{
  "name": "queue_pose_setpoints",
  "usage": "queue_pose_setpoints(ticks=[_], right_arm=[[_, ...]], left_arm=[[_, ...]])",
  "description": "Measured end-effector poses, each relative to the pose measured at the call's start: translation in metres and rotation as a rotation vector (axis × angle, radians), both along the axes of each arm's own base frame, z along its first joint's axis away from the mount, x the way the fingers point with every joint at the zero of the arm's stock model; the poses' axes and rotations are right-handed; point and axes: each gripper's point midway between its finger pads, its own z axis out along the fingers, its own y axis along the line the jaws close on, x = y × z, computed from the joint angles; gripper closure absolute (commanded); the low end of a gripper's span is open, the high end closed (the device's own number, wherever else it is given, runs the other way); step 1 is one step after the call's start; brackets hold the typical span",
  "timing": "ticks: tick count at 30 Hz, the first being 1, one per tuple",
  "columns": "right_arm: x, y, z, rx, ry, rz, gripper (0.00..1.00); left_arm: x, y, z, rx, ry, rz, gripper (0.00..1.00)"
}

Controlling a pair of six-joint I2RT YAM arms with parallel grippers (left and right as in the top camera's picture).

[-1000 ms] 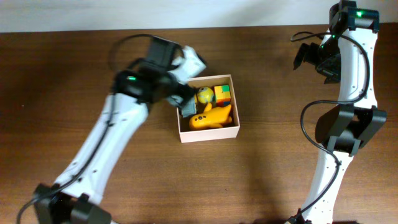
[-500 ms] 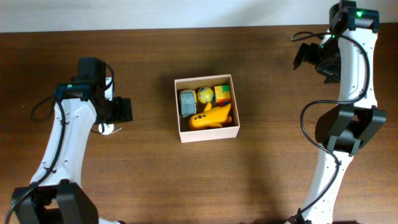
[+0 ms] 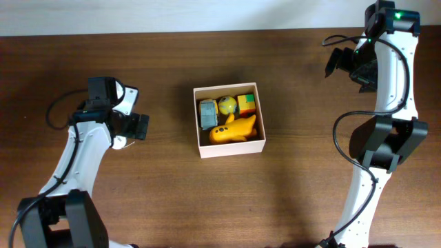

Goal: Pack container
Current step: 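Move the left gripper left onto the white wooden toy and grasp its stick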

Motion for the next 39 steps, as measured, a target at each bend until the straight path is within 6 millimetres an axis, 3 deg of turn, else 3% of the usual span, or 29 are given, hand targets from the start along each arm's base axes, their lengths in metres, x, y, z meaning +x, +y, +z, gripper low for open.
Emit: queue_pose_setpoints(ticks=[11, 20, 28, 36, 39], right_arm=[[0.0, 0.0, 0.0, 0.0, 0.0, 0.0, 0.01], [0.0, 0.0, 0.0, 0.0, 0.0, -0.001, 0.01], [0.0, 0.0, 0.0, 0.0, 0.0, 0.0, 0.01], [0.0, 0.0, 0.0, 0.0, 0.0, 0.0, 0.01], [0.0, 0.0, 0.0, 0.0, 0.0, 0.0, 0.01]], left_arm=[[0.006, -0.013, -0.027, 0.055, 0.047, -0.318, 0.01], [0.008, -0.013, -0.06, 0.054, 0.103, -0.361, 0.02], [0.007, 0.002, -0.078, 0.115, 0.151, -0.332, 0.02], [0.004, 0.019, -0.079, 0.137, 0.165, -0.289, 0.36], [-0.001, 0.019, -0.08, 0.135, 0.186, -0.289, 0.61]])
